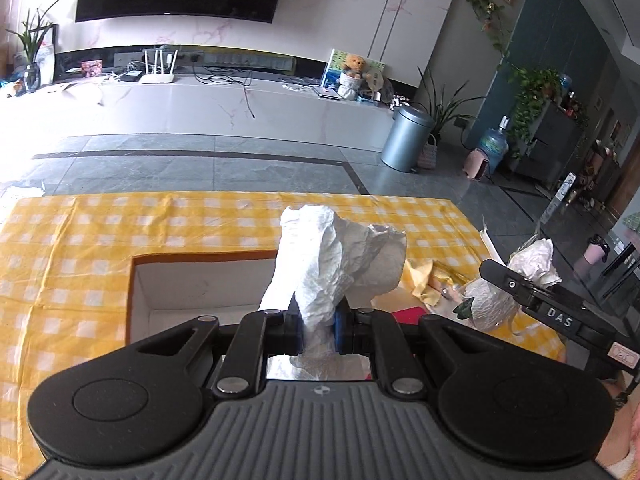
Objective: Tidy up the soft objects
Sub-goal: 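Carry both items to the white box while the right tool opens to drop the plastic bag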
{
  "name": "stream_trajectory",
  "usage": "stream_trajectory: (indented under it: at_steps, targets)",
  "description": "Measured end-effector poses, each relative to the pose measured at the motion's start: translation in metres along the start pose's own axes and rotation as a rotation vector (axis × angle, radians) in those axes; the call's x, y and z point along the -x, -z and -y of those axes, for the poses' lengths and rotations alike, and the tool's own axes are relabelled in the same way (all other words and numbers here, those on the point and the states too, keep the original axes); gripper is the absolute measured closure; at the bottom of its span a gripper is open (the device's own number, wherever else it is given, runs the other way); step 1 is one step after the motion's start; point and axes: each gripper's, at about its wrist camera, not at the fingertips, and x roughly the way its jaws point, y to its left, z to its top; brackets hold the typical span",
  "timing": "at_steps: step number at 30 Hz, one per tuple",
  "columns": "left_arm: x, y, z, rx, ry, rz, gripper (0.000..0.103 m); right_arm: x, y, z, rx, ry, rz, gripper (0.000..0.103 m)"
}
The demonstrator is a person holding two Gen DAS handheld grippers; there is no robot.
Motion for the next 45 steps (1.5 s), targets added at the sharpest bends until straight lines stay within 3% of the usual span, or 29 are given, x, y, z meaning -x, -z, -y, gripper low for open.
stream_trajectory:
  at_steps: [6, 16, 25, 29, 34, 39, 42, 45]
  targets:
    - [0.000, 0.021, -0.033, 0.103, 0.039, 0.031, 0.088, -0.008, 0.006, -0.044, 0.092, -0.170, -0.028, 0.046]
    - [-0.002, 0.054, -0.077, 0.160, -0.003, 0.097, 0.088, -0.039, 0.024, -0.090, 0.166, -0.291, -0.164, 0.046]
    - [0.003, 0.070, -0.106, 0.228, 0.019, 0.115, 0.088, -0.101, 0.040, -0.156, 0.342, -0.228, -0.362, 0.046]
    - [0.009, 0.068, -0.115, 0.254, -0.008, 0.145, 0.088, -0.138, 0.051, -0.179, 0.516, -0.089, -0.395, 0.046]
    - [0.010, 0.065, -0.125, 0.290, -0.006, 0.157, 0.088, -0.185, 0.067, -0.186, 0.604, -0.039, -0.495, 0.046]
    - [0.007, 0.065, -0.123, 0.284, -0.015, 0.148, 0.088, -0.226, 0.100, -0.182, 0.726, 0.089, -0.697, 0.046]
    - [0.005, 0.065, -0.123, 0.304, -0.013, 0.146, 0.088, -0.236, 0.117, -0.175, 0.749, 0.070, -0.827, 0.048]
    - [0.002, 0.066, -0.122, 0.302, -0.017, 0.137, 0.088, -0.230, 0.118, -0.173, 0.748, 0.022, -0.863, 0.049]
